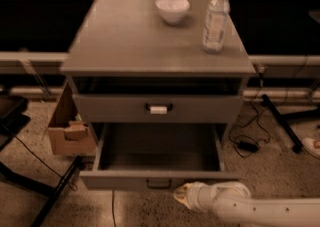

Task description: Close middle drawer

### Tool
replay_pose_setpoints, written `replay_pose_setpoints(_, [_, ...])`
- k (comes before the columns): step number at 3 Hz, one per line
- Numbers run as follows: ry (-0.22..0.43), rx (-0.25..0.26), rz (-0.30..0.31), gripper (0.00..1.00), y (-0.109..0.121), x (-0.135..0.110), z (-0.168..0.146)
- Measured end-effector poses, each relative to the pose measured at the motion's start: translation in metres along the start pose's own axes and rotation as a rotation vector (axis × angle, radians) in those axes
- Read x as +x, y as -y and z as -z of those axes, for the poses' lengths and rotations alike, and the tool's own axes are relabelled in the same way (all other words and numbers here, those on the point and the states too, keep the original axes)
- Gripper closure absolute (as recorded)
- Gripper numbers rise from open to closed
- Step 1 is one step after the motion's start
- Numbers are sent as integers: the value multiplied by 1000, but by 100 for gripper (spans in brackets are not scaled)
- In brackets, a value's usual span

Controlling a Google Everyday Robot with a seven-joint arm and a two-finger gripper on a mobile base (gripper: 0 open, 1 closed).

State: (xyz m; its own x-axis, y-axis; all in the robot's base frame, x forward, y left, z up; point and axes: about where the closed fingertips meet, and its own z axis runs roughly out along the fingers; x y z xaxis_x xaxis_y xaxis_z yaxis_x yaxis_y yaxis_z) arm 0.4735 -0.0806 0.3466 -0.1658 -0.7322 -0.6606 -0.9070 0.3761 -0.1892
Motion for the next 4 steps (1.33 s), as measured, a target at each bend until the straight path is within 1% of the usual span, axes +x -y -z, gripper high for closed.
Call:
replay_pose_setpoints(1, [0, 0, 0, 100, 0, 0, 0])
replay_pose_setpoints(2, [-4, -20, 106, 100, 53, -70, -32])
replay_pose_setpoints(3, [-3, -21, 106, 100, 52, -71, -32])
replay_pose_setpoints(4, [-11, -25, 137, 100, 74, -83, -37])
